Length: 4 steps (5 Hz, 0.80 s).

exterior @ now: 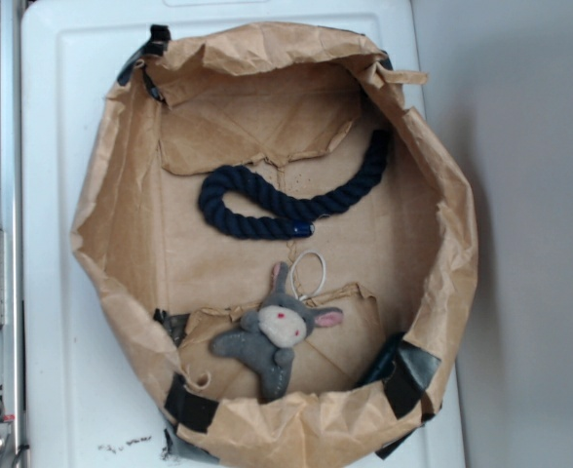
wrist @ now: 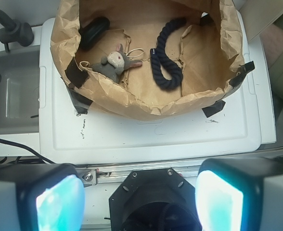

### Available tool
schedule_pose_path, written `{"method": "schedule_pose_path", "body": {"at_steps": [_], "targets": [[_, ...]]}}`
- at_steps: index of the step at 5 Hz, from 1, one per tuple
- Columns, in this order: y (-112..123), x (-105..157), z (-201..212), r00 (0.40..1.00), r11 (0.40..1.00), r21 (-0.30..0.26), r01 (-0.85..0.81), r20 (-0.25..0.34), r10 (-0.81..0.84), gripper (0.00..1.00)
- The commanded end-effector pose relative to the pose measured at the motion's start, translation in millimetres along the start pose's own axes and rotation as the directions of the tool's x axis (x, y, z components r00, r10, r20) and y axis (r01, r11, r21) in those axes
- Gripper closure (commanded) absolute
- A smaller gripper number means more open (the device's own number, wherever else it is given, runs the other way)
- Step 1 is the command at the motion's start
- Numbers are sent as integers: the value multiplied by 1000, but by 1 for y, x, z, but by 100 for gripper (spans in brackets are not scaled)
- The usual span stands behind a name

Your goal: Grab the blue rope.

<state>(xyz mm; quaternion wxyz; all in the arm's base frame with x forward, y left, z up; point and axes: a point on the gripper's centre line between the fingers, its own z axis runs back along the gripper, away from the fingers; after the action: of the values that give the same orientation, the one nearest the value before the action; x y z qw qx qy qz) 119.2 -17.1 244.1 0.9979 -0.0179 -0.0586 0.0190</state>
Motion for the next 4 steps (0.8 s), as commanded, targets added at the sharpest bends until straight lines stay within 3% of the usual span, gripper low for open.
{"method": "schedule_pose_path", "body": {"at_steps": [1,2,3,4], "targets": [[0,0,0,1000,1000,0,0,0,0,0],[-5,8,-2,999,1000,-6,4,40,-4,0],[-5,44,-17,999,1000,4,5,53,-5,0],[-6,56,-24,997,1000,25,10,78,-12,0]]}}
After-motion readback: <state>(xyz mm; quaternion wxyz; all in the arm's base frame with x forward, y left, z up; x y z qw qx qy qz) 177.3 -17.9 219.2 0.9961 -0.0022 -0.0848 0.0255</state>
